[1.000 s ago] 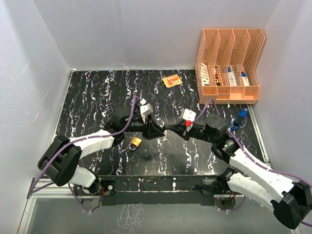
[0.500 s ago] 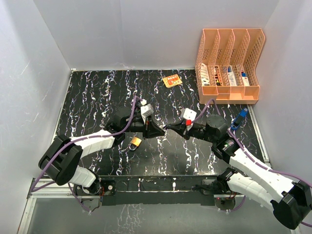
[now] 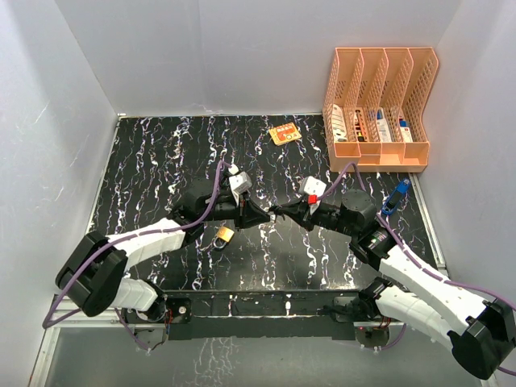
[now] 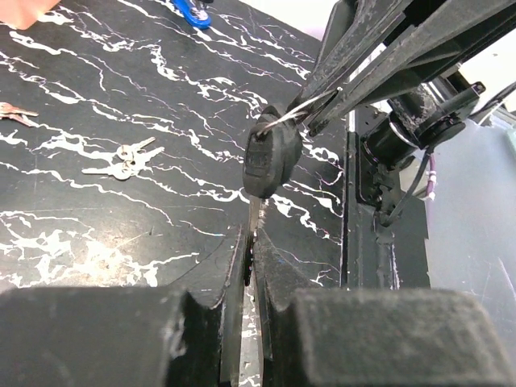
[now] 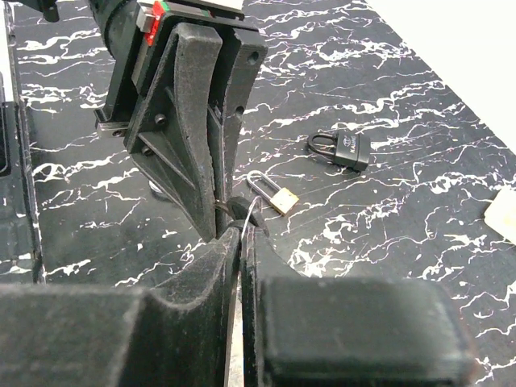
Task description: Unlock with the key
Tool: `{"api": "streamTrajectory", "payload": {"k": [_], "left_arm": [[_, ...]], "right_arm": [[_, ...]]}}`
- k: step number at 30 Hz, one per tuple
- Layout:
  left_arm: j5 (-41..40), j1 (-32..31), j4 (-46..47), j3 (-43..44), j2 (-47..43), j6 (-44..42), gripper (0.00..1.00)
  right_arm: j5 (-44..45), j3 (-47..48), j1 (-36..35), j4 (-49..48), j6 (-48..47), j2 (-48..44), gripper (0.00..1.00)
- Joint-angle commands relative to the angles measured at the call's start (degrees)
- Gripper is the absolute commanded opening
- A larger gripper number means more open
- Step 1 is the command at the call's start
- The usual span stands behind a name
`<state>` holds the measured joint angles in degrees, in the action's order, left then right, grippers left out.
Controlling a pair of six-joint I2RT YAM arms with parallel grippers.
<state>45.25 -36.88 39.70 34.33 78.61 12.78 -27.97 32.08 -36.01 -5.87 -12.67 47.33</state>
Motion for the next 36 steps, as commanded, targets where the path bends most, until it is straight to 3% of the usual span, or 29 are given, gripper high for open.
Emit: {"api": "streamTrajectory", "payload": {"k": [1, 4, 9, 12, 15, 20, 28, 36], "left_arm": [[-7.4, -0.9, -3.8, -0.9, -3.8, -2.9, 0.0], [-10.1, -1.6, -5.2, -1.0, -4.4, -3.7, 0.0], [-16.8, -3.6, -7.8, -0.8, -5.4, -5.9, 0.0], [-21.9, -5.2, -9.6, -0.5, -5.7, -7.5, 0.0], [-27.2, -7.0, -11.0, -0.3, -5.7, -9.1, 0.0], [-38.9, -11.2, -12.1, -0.1, -5.4, -12.0, 0.0], [-55.8, -18.6, -9.2, -0.6, -5.0, -17.5, 0.0], [-65.2, -23.0, -5.4, -1.2, -4.5, -21.4, 0.0]], "right_arm": [[0.4, 0.7, -0.3, -3.4, 2.9, -1.1, 0.05], [0.8, 0.8, -0.4, -3.3, 4.0, -0.5, 0.07], [1.6, 0.6, -0.4, -3.3, 6.1, 0.3, 0.19], [4.7, 0.7, -0.3, -3.4, 9.9, 0.5, 0.38], [14.3, 1.8, -0.3, -2.9, 19.5, 1.5, 0.55], [23.0, 8.5, -0.2, 5.2, 30.1, 7.5, 0.56], [24.7, 13.9, -0.2, 10.4, 46.9, 13.2, 0.58], [23.3, 14.6, 0.4, 12.9, 55.2, 15.4, 0.56]]}}
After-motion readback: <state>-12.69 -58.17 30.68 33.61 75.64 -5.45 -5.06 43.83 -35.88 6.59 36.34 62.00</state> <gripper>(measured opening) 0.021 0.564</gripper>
